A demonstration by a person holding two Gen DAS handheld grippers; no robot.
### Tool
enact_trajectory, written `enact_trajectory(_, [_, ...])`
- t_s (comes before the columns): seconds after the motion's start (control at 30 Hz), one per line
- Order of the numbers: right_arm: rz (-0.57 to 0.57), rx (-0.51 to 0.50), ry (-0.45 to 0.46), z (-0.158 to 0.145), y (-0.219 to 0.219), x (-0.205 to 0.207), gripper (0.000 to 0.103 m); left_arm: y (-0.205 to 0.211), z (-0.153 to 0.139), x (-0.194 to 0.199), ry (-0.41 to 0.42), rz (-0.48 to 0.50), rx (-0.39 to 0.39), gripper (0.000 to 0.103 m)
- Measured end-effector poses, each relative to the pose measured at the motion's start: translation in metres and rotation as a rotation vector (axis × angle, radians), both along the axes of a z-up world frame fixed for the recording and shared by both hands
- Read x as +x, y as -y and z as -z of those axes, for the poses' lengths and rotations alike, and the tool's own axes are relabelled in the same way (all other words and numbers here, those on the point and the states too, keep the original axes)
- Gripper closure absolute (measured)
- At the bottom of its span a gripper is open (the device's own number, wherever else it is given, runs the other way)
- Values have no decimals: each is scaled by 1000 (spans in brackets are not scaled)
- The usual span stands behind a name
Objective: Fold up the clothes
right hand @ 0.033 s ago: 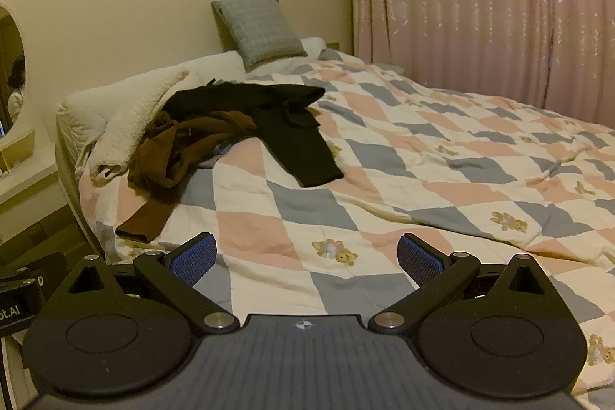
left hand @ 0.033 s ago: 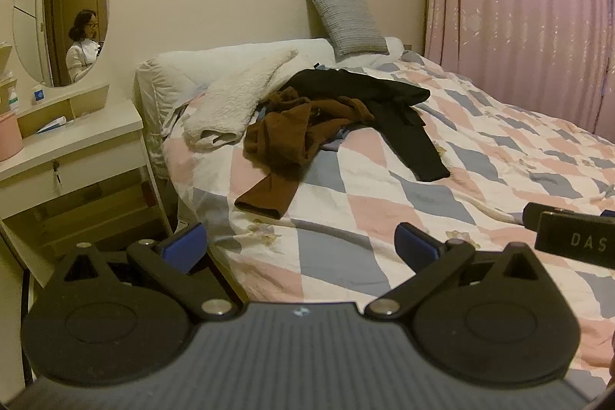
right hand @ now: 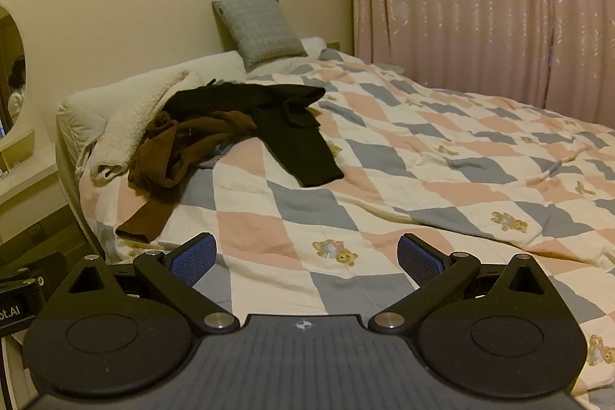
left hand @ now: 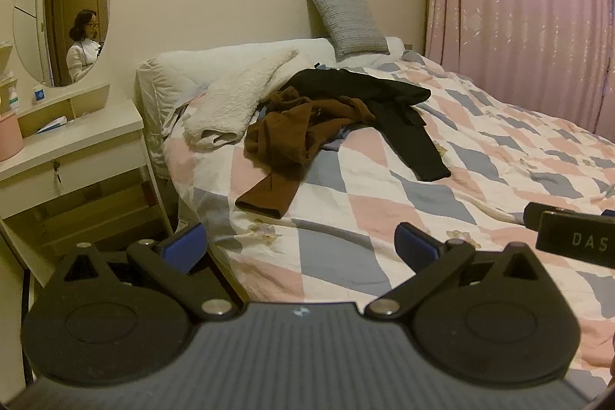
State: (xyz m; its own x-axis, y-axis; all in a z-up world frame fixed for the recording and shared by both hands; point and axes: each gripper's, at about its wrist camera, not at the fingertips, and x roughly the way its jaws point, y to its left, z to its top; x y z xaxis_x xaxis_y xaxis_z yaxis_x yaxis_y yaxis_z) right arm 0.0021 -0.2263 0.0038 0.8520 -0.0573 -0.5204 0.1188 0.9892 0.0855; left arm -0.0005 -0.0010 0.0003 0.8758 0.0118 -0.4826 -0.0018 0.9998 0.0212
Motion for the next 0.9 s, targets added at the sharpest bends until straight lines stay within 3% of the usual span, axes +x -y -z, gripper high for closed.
enact_trajectory(0.9, [23,14,7,4,8,6,0,6,0,7,-38,18,12,0])
